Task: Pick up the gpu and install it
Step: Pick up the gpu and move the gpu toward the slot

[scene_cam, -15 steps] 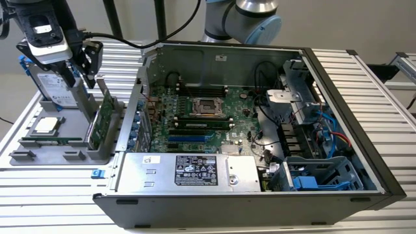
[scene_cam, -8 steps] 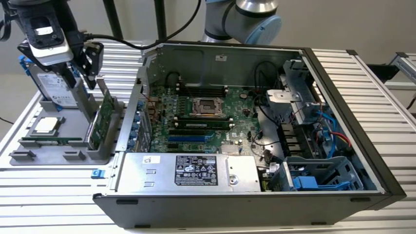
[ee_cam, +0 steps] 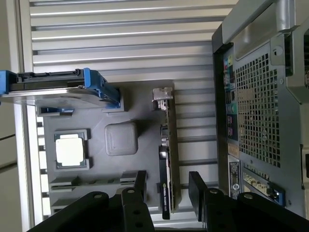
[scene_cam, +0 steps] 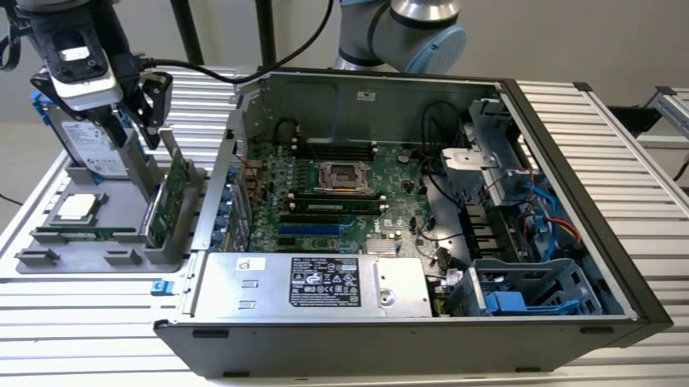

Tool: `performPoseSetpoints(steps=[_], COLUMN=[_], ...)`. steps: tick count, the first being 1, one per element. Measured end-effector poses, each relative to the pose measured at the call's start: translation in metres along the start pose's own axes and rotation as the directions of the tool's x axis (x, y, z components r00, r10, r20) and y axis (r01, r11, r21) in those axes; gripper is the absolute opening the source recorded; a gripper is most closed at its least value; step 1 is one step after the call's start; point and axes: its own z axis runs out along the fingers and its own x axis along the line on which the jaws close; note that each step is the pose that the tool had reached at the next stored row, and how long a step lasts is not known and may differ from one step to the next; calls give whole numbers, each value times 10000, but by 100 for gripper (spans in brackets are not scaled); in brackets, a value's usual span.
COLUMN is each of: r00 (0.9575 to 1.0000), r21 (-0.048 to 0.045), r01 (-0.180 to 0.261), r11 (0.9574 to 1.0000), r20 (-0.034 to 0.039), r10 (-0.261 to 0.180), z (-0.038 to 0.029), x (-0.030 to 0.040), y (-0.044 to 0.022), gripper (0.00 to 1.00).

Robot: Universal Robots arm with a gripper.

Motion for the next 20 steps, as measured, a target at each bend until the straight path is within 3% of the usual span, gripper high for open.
performPoseSetpoints(steps=[20], r00=[10000], r21=[0], r01=[0], r11=[10000], r20=[0], r10=[0], z=[58], x=[-4], y=[-2], gripper=[100])
